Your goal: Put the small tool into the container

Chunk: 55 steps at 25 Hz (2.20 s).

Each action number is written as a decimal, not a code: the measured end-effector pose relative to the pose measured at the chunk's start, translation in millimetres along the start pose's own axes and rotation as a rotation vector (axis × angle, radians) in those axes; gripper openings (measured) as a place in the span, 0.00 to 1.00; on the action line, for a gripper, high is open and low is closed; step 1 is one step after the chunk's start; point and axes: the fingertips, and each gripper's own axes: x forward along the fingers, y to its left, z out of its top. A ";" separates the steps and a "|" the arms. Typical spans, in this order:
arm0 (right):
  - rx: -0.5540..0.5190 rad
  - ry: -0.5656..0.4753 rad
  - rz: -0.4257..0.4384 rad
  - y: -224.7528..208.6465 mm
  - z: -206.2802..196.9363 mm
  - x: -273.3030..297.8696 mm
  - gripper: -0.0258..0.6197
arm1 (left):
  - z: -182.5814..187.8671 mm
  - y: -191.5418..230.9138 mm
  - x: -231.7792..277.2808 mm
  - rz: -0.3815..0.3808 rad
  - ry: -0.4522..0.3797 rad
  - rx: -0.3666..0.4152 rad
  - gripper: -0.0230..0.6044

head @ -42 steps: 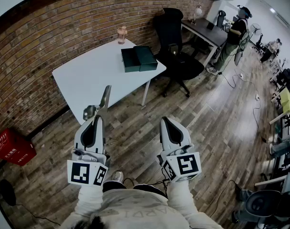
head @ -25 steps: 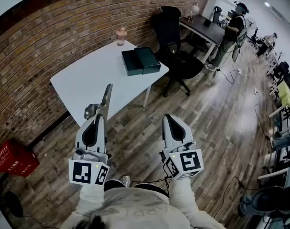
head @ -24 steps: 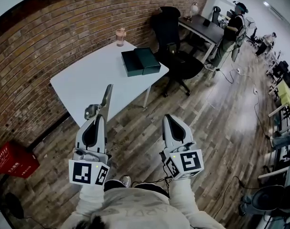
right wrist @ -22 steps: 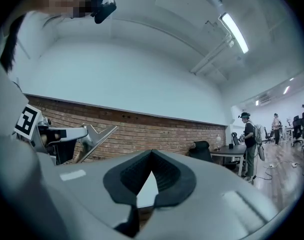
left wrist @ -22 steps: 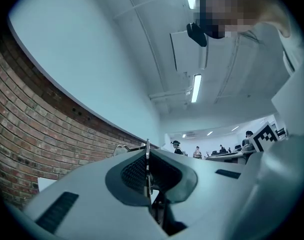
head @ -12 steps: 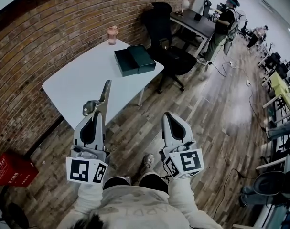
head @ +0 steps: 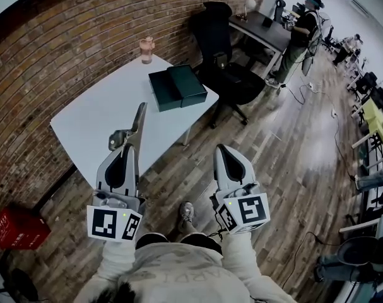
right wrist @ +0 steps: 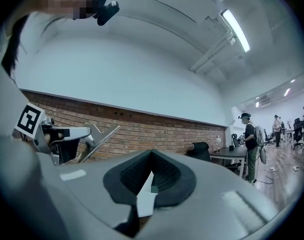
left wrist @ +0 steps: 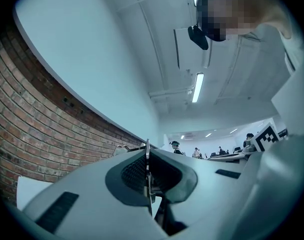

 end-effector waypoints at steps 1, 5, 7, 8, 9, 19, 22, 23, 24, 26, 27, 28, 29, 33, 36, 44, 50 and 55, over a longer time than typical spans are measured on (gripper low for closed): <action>0.002 0.000 0.008 -6.8 -0.3 9.0 0.06 | -2.4 1.3 10.1 0.006 0.001 -0.001 0.05; 0.005 -0.001 0.037 -36.6 0.0 41.3 0.06 | -11.2 0.6 49.0 0.029 0.005 0.000 0.05; 0.009 -0.003 0.050 -50.3 -0.3 54.5 0.06 | -14.3 -1.4 65.2 0.039 0.006 0.003 0.05; 0.011 -0.004 0.056 -56.3 -0.7 60.2 0.06 | -16.1 -2.3 72.1 0.043 0.006 0.005 0.05; 0.012 -0.005 0.063 -61.8 -1.5 65.6 0.06 | -18.0 -2.9 78.6 0.048 0.006 0.007 0.05; 0.038 -0.018 0.158 -121.4 -7.5 130.1 0.06 | -34.4 -8.2 154.2 0.124 0.010 0.037 0.05; 0.035 -0.023 0.189 -133.7 -10.9 144.0 0.06 | -38.6 -9.8 170.4 0.144 0.000 0.046 0.05; 0.035 -0.024 0.197 -138.1 -12.5 148.2 0.06 | -40.5 -10.5 175.5 0.150 -0.002 0.047 0.05; 0.036 -0.025 0.205 -142.3 -14.1 151.9 0.06 | -42.5 -11.3 180.2 0.157 -0.003 0.049 0.05; 0.040 -0.025 0.220 -149.7 -17.1 158.8 0.06 | -46.2 -13.1 188.2 0.169 -0.002 0.052 0.05; 0.042 -0.025 0.227 -153.0 -18.3 162.4 0.06 | -47.7 -13.8 191.9 0.174 -0.002 0.054 0.05; 0.045 -0.025 0.233 -155.8 -19.4 166.2 0.06 | -49.1 -14.3 195.3 0.179 0.000 0.057 0.05; 0.048 -0.025 0.239 -158.0 -20.5 169.9 0.06 | -50.6 -14.3 198.5 0.183 0.003 0.060 0.05; 0.059 -0.017 0.261 -162.3 -27.2 182.3 0.06 | -57.8 -9.1 209.1 0.203 0.015 0.054 0.05; 0.066 -0.008 0.267 -165.9 -33.5 194.5 0.06 | -63.9 -2.2 220.2 0.208 0.023 0.046 0.05; 0.065 0.009 0.270 -176.7 -45.5 239.0 0.06 | -82.5 24.1 260.8 0.210 0.048 0.026 0.05; 0.058 0.018 0.273 -186.0 -50.1 286.8 0.06 | -93.5 58.2 300.0 0.232 0.059 -0.006 0.05; 0.063 0.029 0.271 -194.4 -56.4 326.4 0.06 | -108.3 85.3 334.1 0.232 0.078 -0.056 0.05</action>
